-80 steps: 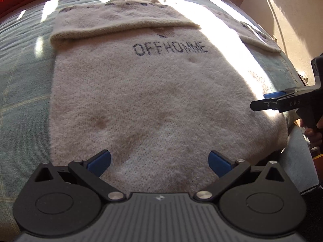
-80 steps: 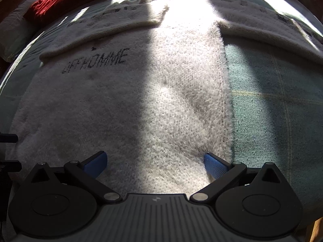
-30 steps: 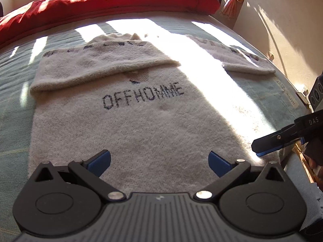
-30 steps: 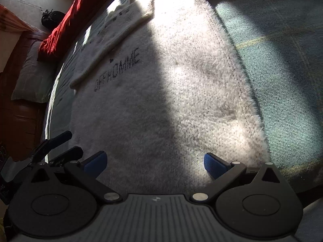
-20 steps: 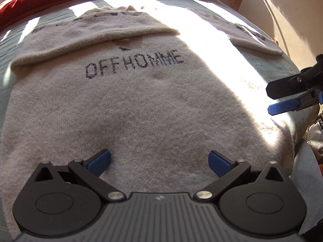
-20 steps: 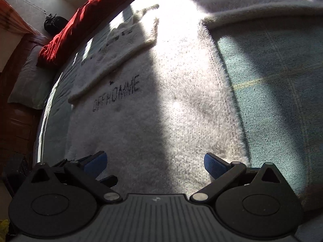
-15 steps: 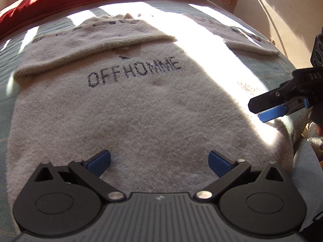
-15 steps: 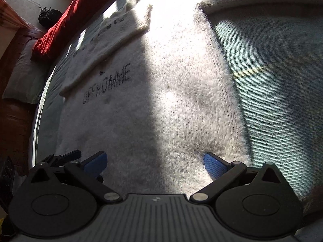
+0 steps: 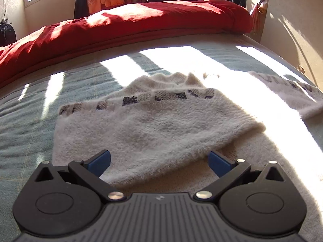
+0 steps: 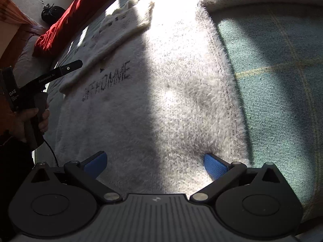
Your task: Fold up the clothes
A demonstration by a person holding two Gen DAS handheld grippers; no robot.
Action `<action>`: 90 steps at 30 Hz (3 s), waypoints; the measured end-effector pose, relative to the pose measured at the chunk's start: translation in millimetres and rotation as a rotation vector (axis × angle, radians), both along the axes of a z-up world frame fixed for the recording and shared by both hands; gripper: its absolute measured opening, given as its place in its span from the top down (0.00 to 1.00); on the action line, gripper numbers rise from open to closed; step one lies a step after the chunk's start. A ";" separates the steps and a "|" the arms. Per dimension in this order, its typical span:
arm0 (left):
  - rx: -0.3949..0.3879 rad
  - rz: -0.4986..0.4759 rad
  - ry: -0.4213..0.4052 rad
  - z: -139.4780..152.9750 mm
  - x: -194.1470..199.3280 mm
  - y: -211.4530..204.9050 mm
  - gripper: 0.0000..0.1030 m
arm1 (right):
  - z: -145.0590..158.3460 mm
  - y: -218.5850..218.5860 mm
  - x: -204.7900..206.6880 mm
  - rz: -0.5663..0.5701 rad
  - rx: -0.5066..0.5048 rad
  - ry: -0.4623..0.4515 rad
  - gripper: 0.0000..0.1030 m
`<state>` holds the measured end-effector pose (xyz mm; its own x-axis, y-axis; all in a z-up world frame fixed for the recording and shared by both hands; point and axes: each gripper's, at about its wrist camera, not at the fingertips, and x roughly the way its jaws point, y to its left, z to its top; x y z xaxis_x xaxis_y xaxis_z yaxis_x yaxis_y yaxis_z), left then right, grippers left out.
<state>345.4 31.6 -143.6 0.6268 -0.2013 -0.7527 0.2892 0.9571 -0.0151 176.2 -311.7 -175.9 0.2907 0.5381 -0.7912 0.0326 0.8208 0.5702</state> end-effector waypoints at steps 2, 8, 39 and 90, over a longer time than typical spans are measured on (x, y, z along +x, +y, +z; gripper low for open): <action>-0.018 0.010 0.044 -15.5 -1.7 -1.4 0.01 | 0.7 2.4 0.1 0.012 -0.016 -0.002 0.00; 0.005 -0.143 0.052 -10.2 -26.6 -22.8 0.01 | 1.1 5.2 -3.3 0.022 -0.035 -0.022 0.00; -0.023 -0.080 0.092 21.3 -104.3 -82.2 0.01 | 30.7 -8.9 -23.2 0.008 -0.038 -0.122 0.00; 0.019 -0.096 0.121 12.6 -120.4 -122.6 0.01 | 23.8 -132.0 133.7 -0.191 -0.037 -0.347 0.00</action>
<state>225.0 -91.1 -131.1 0.5097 -0.2413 -0.8258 0.3769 0.9255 -0.0378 309.9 -443.7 -152.1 0.6363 0.4215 -0.6461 -0.0026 0.8387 0.5446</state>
